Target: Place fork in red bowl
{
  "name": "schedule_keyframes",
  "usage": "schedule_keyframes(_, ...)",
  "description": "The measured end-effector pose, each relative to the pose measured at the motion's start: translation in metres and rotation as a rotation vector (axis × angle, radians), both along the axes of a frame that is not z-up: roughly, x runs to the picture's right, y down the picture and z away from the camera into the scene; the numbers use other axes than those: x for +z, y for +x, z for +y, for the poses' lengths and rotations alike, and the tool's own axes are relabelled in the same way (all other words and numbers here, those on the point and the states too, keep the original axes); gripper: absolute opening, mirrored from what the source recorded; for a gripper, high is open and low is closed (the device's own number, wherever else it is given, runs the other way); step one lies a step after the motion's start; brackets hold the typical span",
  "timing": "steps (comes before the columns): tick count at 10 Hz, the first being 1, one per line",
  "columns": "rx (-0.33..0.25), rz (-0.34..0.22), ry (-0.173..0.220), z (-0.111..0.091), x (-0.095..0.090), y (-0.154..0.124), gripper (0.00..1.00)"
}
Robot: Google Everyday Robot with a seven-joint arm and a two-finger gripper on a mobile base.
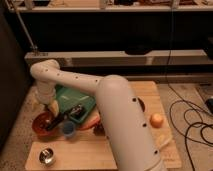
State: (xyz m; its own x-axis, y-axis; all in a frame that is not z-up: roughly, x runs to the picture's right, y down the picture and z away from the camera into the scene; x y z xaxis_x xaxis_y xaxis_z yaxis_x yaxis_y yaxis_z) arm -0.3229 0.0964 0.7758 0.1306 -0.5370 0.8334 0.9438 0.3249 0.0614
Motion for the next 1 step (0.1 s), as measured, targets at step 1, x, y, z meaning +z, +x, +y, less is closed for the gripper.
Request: schedule_keyframes(1,0.033,-0.002,0.012,-0.0131,-0.0046,0.0088,0.70)
